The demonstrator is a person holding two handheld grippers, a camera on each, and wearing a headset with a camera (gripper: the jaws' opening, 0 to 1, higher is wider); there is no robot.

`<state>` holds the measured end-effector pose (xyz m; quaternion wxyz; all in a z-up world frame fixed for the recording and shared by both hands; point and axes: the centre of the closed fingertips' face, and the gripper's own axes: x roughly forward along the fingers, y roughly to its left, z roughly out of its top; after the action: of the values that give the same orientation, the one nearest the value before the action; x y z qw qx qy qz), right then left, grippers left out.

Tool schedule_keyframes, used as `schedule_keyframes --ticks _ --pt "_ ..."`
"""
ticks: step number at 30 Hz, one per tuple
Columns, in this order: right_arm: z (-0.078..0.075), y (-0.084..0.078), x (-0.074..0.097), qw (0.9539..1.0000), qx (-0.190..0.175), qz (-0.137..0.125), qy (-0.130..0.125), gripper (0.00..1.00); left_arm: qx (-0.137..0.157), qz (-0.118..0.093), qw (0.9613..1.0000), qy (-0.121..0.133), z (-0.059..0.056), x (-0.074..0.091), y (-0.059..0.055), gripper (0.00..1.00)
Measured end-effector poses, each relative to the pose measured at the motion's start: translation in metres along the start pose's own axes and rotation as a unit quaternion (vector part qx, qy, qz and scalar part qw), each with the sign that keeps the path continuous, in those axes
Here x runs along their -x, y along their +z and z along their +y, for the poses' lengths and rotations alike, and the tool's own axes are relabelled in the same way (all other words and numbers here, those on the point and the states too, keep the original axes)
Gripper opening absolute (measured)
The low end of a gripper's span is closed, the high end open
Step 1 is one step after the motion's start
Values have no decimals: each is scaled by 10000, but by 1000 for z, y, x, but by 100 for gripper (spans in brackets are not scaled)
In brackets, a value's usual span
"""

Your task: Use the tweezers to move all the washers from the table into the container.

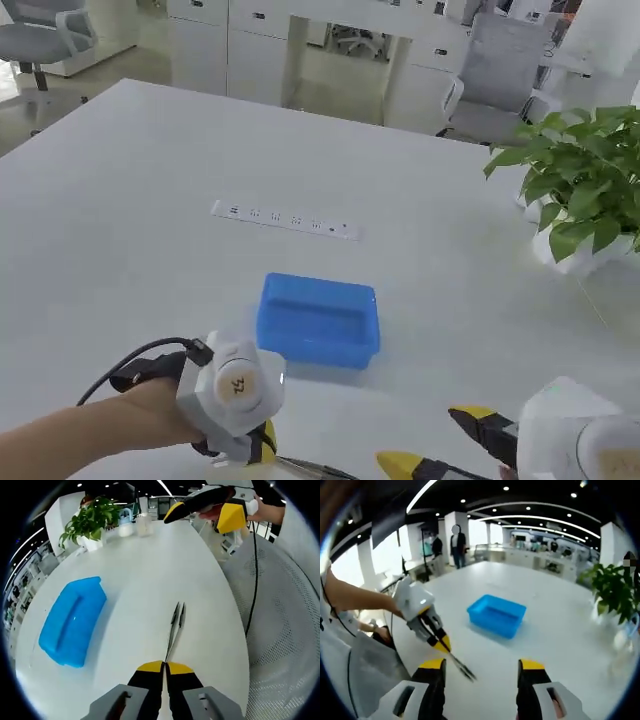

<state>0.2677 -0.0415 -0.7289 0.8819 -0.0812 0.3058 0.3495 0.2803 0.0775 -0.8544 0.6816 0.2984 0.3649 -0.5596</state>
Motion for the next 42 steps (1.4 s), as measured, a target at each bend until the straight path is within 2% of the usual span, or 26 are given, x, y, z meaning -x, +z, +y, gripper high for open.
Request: schedule_keyframes --ticks 1,4,5,6,8,9,10,13,14,15,16,17,19,20,21,22,24,25,26,28,29,30,31,34,38,42 --pt "-1 0 2 10000 -74 -40 -29 56 153 36 9999 30 -2 0 1 1" --pt "-1 0 8 9997 -213 -121 -33 57 198 62 9998 23 -7 1 0 10" --pt "-2 -1 9 9996 -226 -124 -67 58 341 43 9992 210 -5 3 -1 14" --pt "-1 -1 10 9996 -220 -135 -87 59 409 49 9988 266 -5 5 -2 18" --pt "-1 -2 13 9995 -224 -170 -125 59 813 -125 9959 384 -7 13 1 26" --pt "-2 -2 14 9993 -241 -209 -187 61 1099 -257 9930 347 -11 19 4 29" --pt "-3 -2 15 9992 -250 -217 -226 63 1284 -391 9899 445 -11 25 7 34" --pt "-4 -4 15 9988 -309 -233 -286 67 1610 -722 9825 600 -14 41 13 48" --pt "-4 -4 15 9987 -329 -243 -294 68 1726 -919 9779 741 -14 50 18 52" --pt "-4 -4 16 9987 -325 -243 -305 68 1813 -997 9758 714 -18 56 20 53" --pt "-4 -4 17 9987 -308 -262 -326 67 1966 -1160 9704 786 -21 63 22 53" --pt "-4 -3 18 9985 -303 -293 -350 69 2036 -1263 9669 878 -21 68 23 54" --pt "-4 0 19 9982 -323 -345 -375 72 2234 -1388 9592 1036 -25 79 24 61" --pt "-3 0 19 9981 -331 -349 -382 75 2300 -1446 9556 1139 -26 84 25 68" --pt "-3 0 19 9980 -340 -351 -394 76 2422 -1476 9502 1288 -28 90 24 74" --pt "-4 0 19 9978 -364 -357 -418 78 2476 -1497 9474 1370 -29 94 25 78" --pt "-3 -1 19 9978 -406 -343 -401 81 2575 -1648 9365 1718 -27 108 27 85" --pt "-3 -1 19 9977 -428 -329 -402 83 2631 -1691 9330 1777 -28 112 28 88" --pt "-4 -1 19 9976 -439 -332 -427 85 2715 -1747 9269 1915 -26 118 28 91" --pt "-5 -3 17 9978 -425 -286 -430 89 2759 -1679 9224 2119 -24 126 26 99" --pt "-7 -5 16 9978 -449 -226 -427 92 2756 -1640 9211 2207 -23 129 24 99" --pt "-8 -6 15 9977 -473 -198 -443 95 2708 -1659 9174 2400 -18 135 23 99" --pt "-9 -7 14 9976 -494 -173 -453 98 2744 -1650 9148 2463 -17 137 22 99" --pt "-8 -9 14 9976 -522 -121 -435 99 2810 -1506 9130 2546 -18 139 15 99" --pt "-7 -9 13 9972 -578 -167 -434 99 2930 -1455 9095 2566 -21 139 9 99" --pt "-6 -12 14 9973 -500 -123 -516 99 3048 -1517 9027 2629 -24 143 7 99"
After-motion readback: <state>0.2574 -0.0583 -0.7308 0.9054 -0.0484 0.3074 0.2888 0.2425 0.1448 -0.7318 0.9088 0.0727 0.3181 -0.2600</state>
